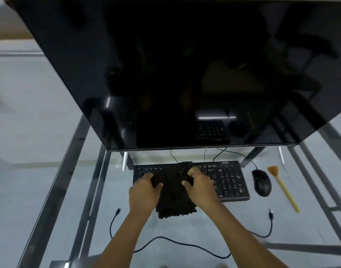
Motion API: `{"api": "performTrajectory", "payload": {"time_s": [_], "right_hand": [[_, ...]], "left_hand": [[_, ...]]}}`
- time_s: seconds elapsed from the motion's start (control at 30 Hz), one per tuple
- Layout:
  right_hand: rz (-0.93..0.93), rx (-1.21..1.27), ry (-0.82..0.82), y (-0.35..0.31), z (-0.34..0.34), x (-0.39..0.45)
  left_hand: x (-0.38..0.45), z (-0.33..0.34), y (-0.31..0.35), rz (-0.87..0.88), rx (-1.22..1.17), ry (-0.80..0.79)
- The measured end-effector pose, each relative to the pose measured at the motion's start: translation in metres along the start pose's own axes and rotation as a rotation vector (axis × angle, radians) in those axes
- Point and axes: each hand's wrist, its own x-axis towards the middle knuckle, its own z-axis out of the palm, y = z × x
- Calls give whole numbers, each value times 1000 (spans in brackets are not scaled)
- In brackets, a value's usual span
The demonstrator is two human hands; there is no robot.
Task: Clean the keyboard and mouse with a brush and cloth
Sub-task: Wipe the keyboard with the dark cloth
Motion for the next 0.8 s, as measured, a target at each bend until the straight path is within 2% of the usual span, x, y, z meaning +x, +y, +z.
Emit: {"api": "performTrajectory", "payload": {"time_s": [0.13,0.2,0.3,0.43,0.6,0.8], "right_hand": [[-56,-142,20,-5,25,0],[-97,-285,101,-4,32,-1],[-202,-437,210,-8,41,-3],[-354,-450,130,-17,66,-9],[-353,-516,153,-23,96,-11],[-497,-494,222,-22,104,1]], "left_hand": [[-2,-2,-28,83,172,78],[-2,-2,-38,92,179,99],[0,1,-56,110,87,129],[0,2,-77,153,-132,133],[4,10,-103,329,-84,-8],[5,17,-115,373,-63,-60]]}}
